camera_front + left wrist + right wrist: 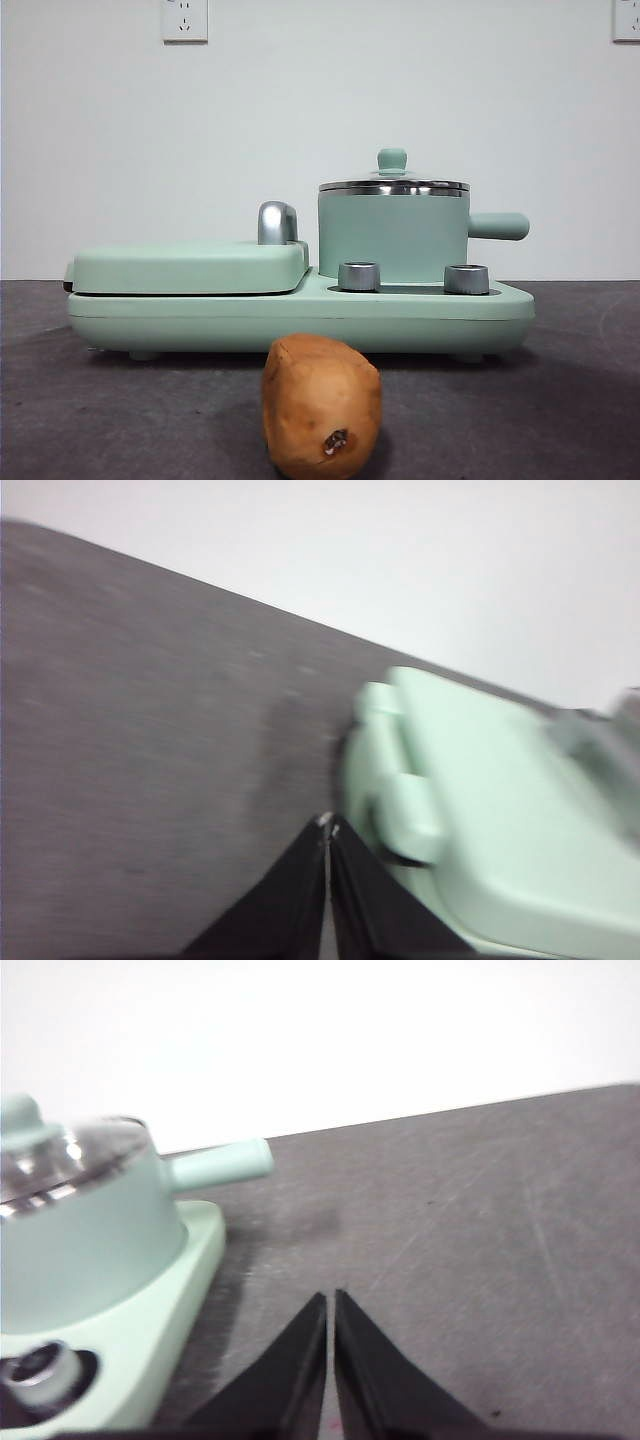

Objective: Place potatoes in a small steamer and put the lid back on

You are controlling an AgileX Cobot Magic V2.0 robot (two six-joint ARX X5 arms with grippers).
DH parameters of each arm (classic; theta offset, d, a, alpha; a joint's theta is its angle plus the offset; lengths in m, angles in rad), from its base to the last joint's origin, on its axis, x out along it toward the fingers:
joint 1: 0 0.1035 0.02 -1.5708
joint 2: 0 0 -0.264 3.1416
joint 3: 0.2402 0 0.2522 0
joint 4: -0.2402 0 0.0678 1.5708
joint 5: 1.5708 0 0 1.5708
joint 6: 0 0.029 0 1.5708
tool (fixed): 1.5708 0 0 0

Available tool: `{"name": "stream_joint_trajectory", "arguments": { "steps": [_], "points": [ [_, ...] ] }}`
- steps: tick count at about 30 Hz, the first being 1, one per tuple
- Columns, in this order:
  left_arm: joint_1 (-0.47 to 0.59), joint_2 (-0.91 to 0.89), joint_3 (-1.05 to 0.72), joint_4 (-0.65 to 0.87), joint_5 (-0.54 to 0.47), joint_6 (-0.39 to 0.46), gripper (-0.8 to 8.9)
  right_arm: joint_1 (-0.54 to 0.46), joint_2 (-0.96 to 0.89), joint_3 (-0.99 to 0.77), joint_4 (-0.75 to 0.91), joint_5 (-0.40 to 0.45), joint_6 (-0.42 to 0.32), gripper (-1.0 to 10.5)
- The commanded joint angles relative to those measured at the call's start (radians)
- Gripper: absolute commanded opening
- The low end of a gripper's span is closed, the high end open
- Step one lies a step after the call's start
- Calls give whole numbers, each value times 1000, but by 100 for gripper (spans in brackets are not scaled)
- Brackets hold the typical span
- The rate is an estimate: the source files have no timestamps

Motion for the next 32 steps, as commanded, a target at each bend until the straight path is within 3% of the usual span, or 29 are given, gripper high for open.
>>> {"name": "stream_joint_trajectory", "arguments": {
  "steps": [1,6,12,19,22,27,32],
  "points": [
    [-1,8,55,5,59,-91,8,0,11,93,-86,-4,98,10],
    [-1,62,158,-73,92,-105,8,0,74,283,-239,-45,103,10],
    [-1,192,339,-192,169,-96,8,0,209,490,-369,-165,103,10],
    [-1,394,585,-335,212,-29,8,0,349,652,-435,-275,102,10],
    [-2,481,681,-382,238,8,8,0,407,700,-445,-367,102,10],
    [-2,619,800,-409,376,116,8,0,499,755,-448,-535,101,10],
    [-8,738,869,-410,542,137,8,0,572,779,-452,-634,92,10]
  ]
}}
